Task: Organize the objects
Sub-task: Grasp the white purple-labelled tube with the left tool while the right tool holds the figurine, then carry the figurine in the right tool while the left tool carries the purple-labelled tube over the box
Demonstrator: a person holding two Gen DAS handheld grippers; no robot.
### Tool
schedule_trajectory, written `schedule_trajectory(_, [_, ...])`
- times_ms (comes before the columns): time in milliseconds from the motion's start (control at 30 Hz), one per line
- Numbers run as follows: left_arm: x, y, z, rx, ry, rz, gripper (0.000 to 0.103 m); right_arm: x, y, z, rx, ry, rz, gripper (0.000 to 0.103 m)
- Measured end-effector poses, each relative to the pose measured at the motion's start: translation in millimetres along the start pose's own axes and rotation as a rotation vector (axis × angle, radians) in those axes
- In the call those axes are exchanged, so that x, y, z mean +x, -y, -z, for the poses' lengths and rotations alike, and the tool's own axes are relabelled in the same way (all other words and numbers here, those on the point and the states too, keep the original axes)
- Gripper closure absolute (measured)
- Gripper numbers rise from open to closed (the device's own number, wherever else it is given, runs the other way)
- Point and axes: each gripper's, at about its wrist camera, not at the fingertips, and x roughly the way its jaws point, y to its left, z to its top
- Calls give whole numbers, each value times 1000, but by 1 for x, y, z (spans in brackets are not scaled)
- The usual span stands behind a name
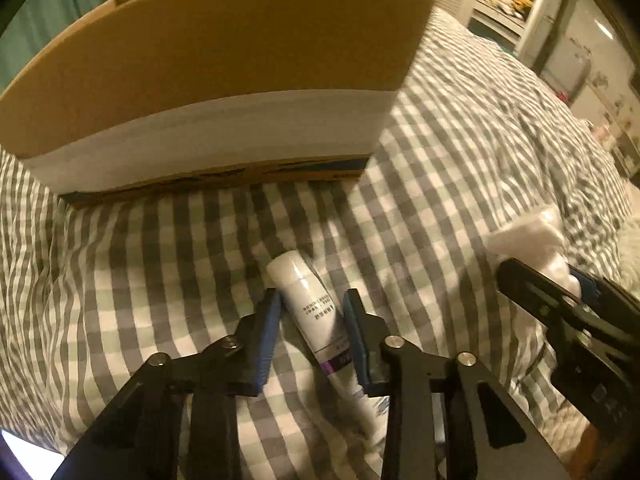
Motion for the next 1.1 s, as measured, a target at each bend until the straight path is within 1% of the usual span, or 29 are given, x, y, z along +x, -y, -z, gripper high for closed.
schedule_trajectory(133, [-14,-6,4,3,16,34,76,2,-1,-1,3,-4,-5,53])
schedule_trajectory(300, [-45,-21,6,-17,62,76,77,-7,-12,2,-12,14,-7,53])
schedule_trajectory(400, [-67,-31,5,-21,112,99,78,-16,-24,2,-31,29,-1,53])
schedule_trajectory(533, [-97,-41,5,-17,182,104,79,-36,-44,2,-64,67,7,53])
schedule_trajectory(700, [-136,-55,-3,-13,268,102,80,-65,-65,-3,-105,114,16,53])
schedule_trajectory(767, [-149,-59,-8,4,288,102,80,-78,-77,-8,-128,136,19,53])
schedule_trajectory(867, [-168,-67,-21,-2,311,102,80,-93,-94,-16,-153,168,6,53])
schedule_trajectory(1033, [-202,-85,-51,-11,398,61,80,-114,-115,-41,-183,214,-35,53])
schedule_trajectory(1100, [-212,-87,-60,17,434,26,80,-119,-123,-53,-196,233,-41,53])
